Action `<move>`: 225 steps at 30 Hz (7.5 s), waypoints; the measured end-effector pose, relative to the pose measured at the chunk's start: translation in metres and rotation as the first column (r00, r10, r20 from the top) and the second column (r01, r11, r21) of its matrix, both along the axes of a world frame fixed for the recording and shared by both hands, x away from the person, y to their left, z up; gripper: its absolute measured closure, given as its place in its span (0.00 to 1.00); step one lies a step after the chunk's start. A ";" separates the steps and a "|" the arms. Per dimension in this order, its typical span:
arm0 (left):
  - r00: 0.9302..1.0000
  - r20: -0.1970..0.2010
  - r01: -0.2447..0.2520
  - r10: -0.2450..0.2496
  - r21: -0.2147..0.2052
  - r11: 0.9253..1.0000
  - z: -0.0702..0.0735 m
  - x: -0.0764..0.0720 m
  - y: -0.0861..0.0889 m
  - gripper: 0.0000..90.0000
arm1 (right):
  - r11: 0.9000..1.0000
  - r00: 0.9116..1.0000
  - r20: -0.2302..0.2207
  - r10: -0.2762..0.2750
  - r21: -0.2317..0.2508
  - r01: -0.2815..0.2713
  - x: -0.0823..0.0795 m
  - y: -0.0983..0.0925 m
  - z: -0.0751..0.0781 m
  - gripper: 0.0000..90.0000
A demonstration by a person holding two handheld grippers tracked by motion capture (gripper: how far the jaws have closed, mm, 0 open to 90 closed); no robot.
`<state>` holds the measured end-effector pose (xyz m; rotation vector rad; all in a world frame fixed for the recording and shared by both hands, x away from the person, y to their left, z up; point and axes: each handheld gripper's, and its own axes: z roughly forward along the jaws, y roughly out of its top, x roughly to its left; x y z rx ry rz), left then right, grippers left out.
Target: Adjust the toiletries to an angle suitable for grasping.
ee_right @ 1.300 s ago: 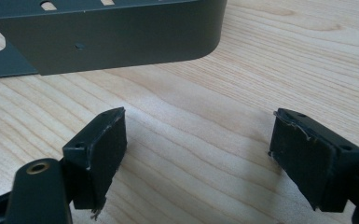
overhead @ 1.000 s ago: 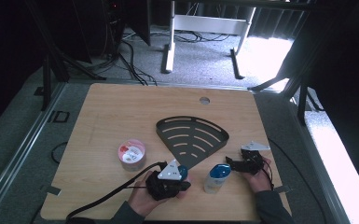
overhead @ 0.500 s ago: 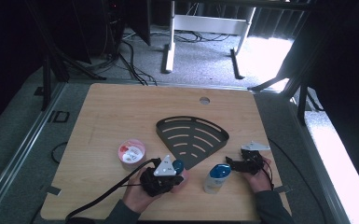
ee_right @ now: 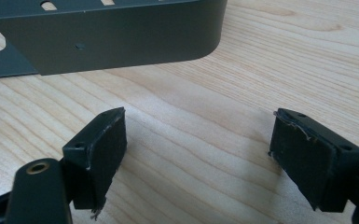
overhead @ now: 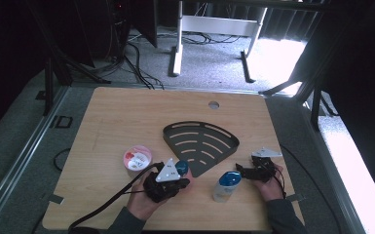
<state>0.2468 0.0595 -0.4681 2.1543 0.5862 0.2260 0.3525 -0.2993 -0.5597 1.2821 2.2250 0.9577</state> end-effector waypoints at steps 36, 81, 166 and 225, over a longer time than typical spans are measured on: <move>0.979 0.076 -0.197 0.191 0.079 0.977 -0.005 0.021 0.012 0.99 | 1.000 1.000 0.000 0.000 0.000 0.000 0.000 0.000 0.000 0.20; 0.924 0.077 -0.380 0.374 0.091 0.921 -0.016 0.096 0.035 0.99 | 1.000 1.000 0.000 0.001 0.000 -0.001 0.000 0.000 0.000 0.20; 0.968 0.058 -0.250 0.246 0.085 0.964 -0.007 0.087 0.041 0.91 | 0.889 0.886 -0.085 0.456 0.077 -0.450 -0.107 0.079 0.011 1.00; 0.990 -0.009 -0.137 0.138 0.076 0.988 -0.002 0.049 0.076 0.99 | 0.829 0.829 -0.037 0.558 0.074 -0.554 -0.062 0.179 0.016 1.00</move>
